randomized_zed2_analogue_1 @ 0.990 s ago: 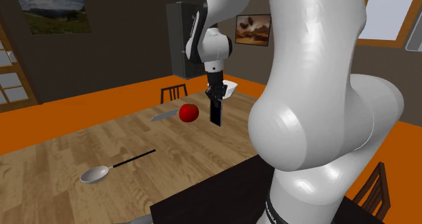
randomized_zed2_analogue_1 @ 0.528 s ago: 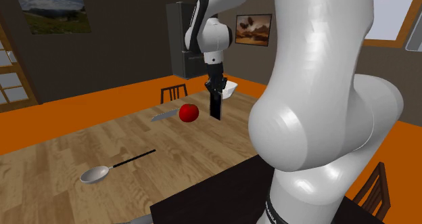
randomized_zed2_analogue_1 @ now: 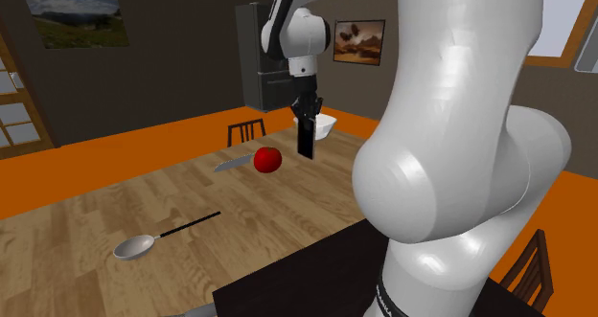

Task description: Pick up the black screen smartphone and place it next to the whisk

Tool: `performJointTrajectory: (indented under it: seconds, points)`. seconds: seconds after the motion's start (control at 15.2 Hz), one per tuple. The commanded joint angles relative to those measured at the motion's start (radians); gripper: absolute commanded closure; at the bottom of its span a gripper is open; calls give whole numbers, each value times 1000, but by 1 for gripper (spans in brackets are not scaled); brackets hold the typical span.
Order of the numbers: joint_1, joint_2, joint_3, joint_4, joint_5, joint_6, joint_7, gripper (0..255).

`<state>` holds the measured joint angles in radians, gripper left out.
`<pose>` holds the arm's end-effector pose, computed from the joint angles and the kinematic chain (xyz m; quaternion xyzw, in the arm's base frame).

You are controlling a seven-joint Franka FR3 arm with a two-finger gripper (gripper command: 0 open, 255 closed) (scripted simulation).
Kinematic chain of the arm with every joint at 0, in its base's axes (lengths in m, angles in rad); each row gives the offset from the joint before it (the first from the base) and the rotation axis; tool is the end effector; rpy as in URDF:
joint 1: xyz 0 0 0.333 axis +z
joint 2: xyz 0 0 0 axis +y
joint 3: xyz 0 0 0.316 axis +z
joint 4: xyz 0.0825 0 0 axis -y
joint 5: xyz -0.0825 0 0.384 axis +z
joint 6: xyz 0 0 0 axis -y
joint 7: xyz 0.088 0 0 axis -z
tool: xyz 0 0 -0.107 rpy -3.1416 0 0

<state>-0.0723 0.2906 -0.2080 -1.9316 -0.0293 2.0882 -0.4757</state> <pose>0.5755 -0.1621 0.3308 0.9912 0.1076 -0.0750 0.0155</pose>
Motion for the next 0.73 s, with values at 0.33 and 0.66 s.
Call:
performJointTrajectory:
  seconds: [0.33,0.66]
  points:
    - [3,-45,-3,37,-8,-81,0,255]
    - [15,-99,0,16,-18,-114,16,255]
